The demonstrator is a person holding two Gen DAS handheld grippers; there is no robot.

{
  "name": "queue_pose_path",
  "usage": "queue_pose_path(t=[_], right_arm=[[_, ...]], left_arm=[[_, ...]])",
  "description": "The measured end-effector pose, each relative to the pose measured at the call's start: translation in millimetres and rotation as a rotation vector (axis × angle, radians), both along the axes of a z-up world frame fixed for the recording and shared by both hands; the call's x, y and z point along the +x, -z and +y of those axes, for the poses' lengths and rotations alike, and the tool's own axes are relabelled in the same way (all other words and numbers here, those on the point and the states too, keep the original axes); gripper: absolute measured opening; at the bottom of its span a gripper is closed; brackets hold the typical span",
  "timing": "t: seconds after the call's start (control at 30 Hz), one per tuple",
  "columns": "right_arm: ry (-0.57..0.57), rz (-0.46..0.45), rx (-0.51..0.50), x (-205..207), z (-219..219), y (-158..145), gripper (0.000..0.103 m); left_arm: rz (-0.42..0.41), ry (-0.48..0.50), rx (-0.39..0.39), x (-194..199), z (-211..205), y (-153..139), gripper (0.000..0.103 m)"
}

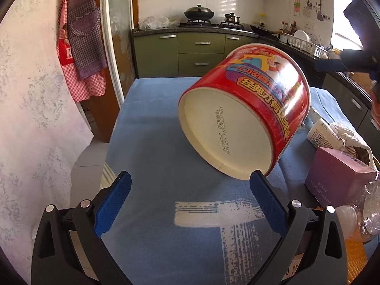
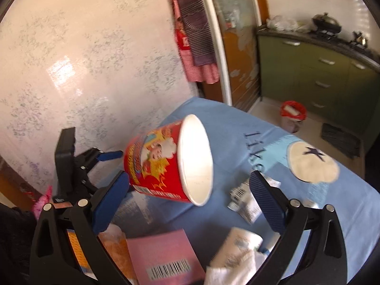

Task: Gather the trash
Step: 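Grasp the red-and-white paper bucket by its rim with the right gripper, then carry the paper bucket to the yellow-rimmed bin and release it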

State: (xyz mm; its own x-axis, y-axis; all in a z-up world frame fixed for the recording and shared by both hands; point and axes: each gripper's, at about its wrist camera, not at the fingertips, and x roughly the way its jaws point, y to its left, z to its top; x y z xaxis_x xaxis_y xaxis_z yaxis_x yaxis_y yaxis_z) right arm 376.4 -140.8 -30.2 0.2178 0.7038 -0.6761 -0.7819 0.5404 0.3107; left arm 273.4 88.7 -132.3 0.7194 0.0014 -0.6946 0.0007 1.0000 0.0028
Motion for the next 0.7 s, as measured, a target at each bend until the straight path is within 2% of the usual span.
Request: queue_pose_path(t=[0.17,0.37,0.4,0.43,0.5,0.53,0.6,0.7], right_arm=[[-0.097,0.154,0.025,28.7,30.5,17.8,0.095],[-0.180,0.273,0.060,34.4,56.2,22.8,0.067],[-0.185,0.287,0.070,32.9,58.9,21.7,0.052],[-0.179,0.297,0.081,31.8,60.1,20.5,0.030],[-0.165,0.318,0.130,30.3,58.9,14.1,0.015],[-0.160,0.316,0.146,28.7,54.0,10.4,0.008],[-0.134,0.260,0.146,19.3,49.0,-4.9,0.005],[-0.088,0.149,0.136,3.0,31.7,-29.2,0.004]], left_arm=[[0.013,0.025,0.007,6.0,-1.7,9.9,0.098],[0.016,0.043,-0.020,5.8,0.2,13.3,0.098],[0.017,0.044,-0.026,6.3,1.5,12.7,0.098],[0.017,0.045,-0.031,6.5,2.3,12.9,0.098],[0.017,0.041,-0.032,5.6,3.2,13.1,0.098],[0.017,0.045,-0.037,5.6,3.6,13.2,0.098],[0.018,0.052,-0.044,4.1,1.6,13.6,0.098],[0.018,0.062,-0.041,2.8,-1.3,14.0,0.098]])
